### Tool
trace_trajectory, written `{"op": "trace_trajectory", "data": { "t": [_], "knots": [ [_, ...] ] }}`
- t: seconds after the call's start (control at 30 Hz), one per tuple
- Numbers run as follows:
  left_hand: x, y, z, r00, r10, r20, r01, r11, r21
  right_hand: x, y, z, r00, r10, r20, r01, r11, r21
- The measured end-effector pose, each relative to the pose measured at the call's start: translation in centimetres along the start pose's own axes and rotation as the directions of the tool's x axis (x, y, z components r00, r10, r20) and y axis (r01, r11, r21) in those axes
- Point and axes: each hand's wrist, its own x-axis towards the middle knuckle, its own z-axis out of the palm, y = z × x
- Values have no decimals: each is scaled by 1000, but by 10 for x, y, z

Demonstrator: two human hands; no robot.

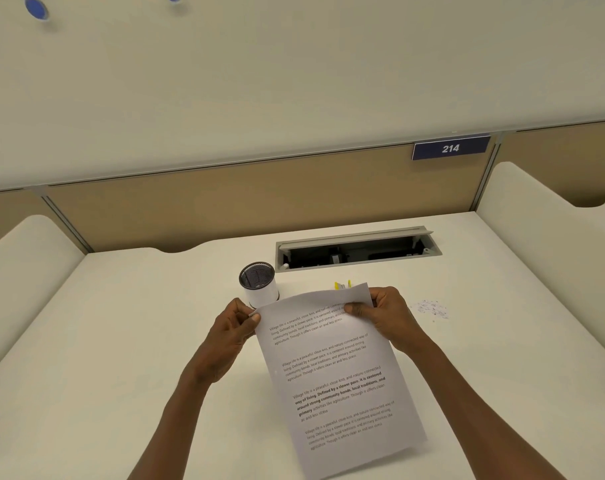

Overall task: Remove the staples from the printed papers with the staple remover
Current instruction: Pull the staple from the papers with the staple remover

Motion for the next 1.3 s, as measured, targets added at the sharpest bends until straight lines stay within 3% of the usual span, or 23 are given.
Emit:
{"op": "trace_trajectory", "data": {
  "t": [0.13, 0.37, 0.67, 0.83, 1.03, 1.3],
  "knots": [
    [6, -3, 2, 995, -10, -95, 16, 998, 65, -1, -3, 2, 1000, -23, -13, 23, 1000, -2],
    [8, 5, 6, 992, -10, -123, 28, 990, 139, -2, -5, -4, 997, -32, -64, 33, 999, 19],
    [5, 15, 28, 977, -49, -206, 36, 997, -66, -6, -7, -6, 990, -19, -142, 31, 996, 80],
    [6, 18, 31, 979, -18, -205, 4, 998, -67, -6, -7, -10, 989, -25, -143, 37, 996, 83],
    [5, 25, 26, 951, 9, -309, -49, 991, -124, -7, -9, -17, 985, -19, -174, 44, 989, 143],
    [-4, 22, 45, 977, -17, -210, -3, 996, -93, -10, -10, -19, 984, -8, -178, 49, 973, 225]
  ]
}}
